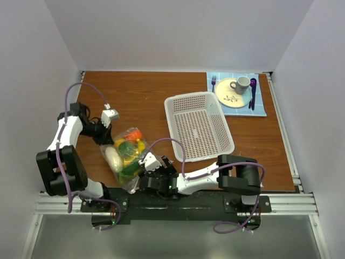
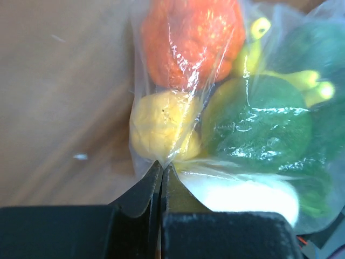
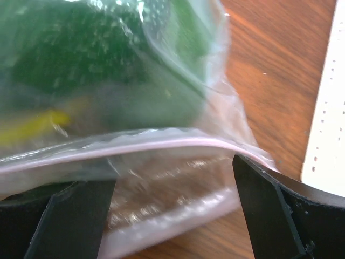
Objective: Open the zip-top bag and remove the fake food
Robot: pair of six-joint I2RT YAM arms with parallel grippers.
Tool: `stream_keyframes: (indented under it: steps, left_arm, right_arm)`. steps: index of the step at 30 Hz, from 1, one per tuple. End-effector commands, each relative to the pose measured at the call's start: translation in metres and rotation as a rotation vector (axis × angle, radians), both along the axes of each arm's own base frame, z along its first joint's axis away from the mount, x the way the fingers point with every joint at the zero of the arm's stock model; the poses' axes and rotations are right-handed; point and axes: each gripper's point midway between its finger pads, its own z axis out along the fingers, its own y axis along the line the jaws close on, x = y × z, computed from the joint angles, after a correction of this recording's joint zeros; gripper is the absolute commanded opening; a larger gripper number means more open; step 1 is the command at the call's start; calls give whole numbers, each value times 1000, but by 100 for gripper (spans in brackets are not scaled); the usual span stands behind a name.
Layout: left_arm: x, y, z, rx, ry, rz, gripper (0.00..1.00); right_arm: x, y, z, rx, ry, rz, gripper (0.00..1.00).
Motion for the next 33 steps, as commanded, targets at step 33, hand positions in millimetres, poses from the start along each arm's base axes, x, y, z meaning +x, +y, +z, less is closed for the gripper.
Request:
stream_keyframes:
  steps: [33]
  left_arm:
    - [-9,6,-36,399,-151,65,0]
  right_arm:
    - [5,12,54,251,-85,0,76]
